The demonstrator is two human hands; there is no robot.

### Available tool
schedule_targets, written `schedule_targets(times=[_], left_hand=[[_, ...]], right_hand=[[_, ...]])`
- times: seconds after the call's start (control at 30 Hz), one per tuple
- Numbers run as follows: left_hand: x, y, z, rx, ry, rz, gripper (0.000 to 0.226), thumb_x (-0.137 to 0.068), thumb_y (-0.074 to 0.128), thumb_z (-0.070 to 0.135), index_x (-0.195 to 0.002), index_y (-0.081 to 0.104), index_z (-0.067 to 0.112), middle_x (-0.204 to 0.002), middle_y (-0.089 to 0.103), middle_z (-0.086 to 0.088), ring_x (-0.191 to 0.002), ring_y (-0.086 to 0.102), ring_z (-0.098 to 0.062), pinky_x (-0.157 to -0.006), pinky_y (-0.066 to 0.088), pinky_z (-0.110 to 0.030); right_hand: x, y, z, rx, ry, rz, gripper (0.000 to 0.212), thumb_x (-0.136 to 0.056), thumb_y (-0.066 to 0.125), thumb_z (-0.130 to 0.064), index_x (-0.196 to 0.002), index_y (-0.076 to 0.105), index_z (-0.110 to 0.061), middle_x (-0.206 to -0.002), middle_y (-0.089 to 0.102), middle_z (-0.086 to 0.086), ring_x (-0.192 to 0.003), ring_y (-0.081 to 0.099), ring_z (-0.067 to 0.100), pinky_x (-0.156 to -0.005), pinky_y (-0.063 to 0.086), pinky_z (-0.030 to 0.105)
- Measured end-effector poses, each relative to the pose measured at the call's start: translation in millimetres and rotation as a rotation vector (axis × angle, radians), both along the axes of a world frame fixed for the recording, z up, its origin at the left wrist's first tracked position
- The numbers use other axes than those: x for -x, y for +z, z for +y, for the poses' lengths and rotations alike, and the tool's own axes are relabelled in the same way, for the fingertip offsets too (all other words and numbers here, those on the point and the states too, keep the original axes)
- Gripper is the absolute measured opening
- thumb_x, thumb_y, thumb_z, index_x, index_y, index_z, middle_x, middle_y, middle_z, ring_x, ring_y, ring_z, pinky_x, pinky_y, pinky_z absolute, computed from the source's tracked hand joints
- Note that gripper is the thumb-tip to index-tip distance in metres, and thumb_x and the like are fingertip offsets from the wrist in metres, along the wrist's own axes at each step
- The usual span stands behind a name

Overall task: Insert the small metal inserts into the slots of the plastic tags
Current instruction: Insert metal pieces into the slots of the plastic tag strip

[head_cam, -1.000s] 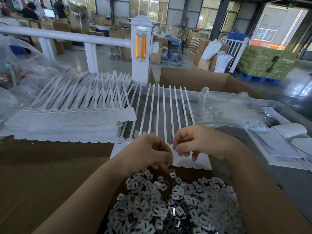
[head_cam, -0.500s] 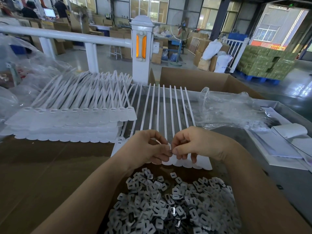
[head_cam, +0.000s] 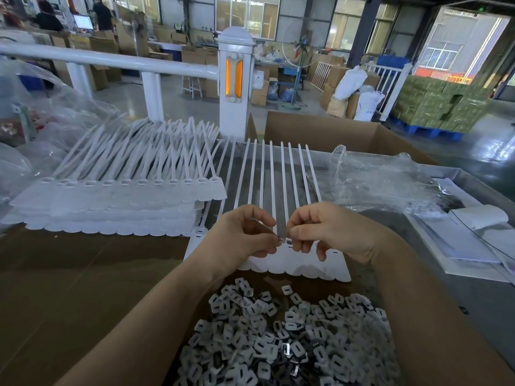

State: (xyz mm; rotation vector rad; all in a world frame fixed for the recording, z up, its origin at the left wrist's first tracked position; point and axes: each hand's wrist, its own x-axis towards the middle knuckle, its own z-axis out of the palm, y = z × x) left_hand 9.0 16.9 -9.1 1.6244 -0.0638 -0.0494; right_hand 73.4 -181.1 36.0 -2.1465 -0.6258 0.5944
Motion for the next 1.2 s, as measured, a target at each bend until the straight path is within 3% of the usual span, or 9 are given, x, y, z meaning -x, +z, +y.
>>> schedule_targets(times=[0.2,0.4,0.57,0.73,1.07,1.2], left_hand=[[-0.4,-1.4,-2.6,-0.026,0.047,-0.036,0.023,-0.08,0.078,0.01,-0.097,0.064,0.017,-0.081,0.075,-0.006,-0.077,0.072,-0.018,-0.077,0.056,-0.029],[1.7,-1.2,-8.4,-0.099,0.095,-0.107,0.022,-0.083,0.077,0.018,-0.098,0.062,0.023,-0.082,0.076,0.001,-0.078,0.071,-0.017,-0.072,0.056,-0.029],[2.2,-9.2,-10.9,-0.469,0.107,-0.211,0.02,-0.087,0.073,0.03,-0.103,0.065,0.037,-0.101,0.065,0.018,-0.097,0.059,0.004,-0.08,0.047,-0.014],[3.1,-13.4,-12.7,-0.832,-0.023,-0.214,0.029,-0.091,0.063,0.047,-0.12,0.061,0.045,-0.126,0.052,0.021,-0.122,0.041,-0.003,-0.106,0.033,-0.032],[0.0,-17.5,-11.0,-0.918,-0.024,-0.274,0.034,-0.092,0.058,0.048,-0.125,0.059,0.042,-0.124,0.046,0.018,-0.122,0.035,-0.007,-0.096,0.024,-0.024],[0.0,-17.8,-10.6,-0.938,-0.031,-0.282,0.036,-0.092,0.057,0.048,-0.127,0.058,0.042,-0.127,0.046,0.017,-0.122,0.035,-0.008,-0.096,0.024,-0.024]], right_hand=[[2.4,2.0,1.2,-0.041,0.004,0.0,0.006,-0.096,0.065,-0.017,-0.093,0.07,-0.016,-0.079,0.074,-0.002,-0.068,0.065,0.008,-0.054,0.05,0.02],[3.8,2.7,4.2,0.006,-0.005,-0.022,0.006,-0.093,0.065,-0.013,-0.089,0.07,-0.014,-0.074,0.072,-0.003,-0.067,0.063,0.007,-0.053,0.048,0.019],[-6.8,-0.4,-12.6,0.203,-0.22,-0.113,0.005,-0.089,0.064,-0.011,-0.088,0.068,-0.013,-0.072,0.067,0.0,-0.059,0.058,0.006,-0.049,0.045,0.017],[-15.2,-5.9,-30.3,0.3,-0.356,-0.058,0.007,-0.087,0.063,-0.005,-0.089,0.069,-0.008,-0.072,0.066,0.006,-0.055,0.054,0.011,-0.044,0.045,0.018],[-20.6,-12.9,-42.3,0.248,-0.388,0.02,0.007,-0.086,0.067,-0.009,-0.086,0.073,-0.012,-0.062,0.06,-0.001,-0.053,0.05,0.008,-0.042,0.04,0.02],[-19.5,-16.1,-35.0,0.294,-0.356,0.015,0.006,-0.085,0.068,-0.009,-0.087,0.072,-0.013,-0.067,0.061,0.003,-0.06,0.05,0.013,-0.042,0.039,0.02]])
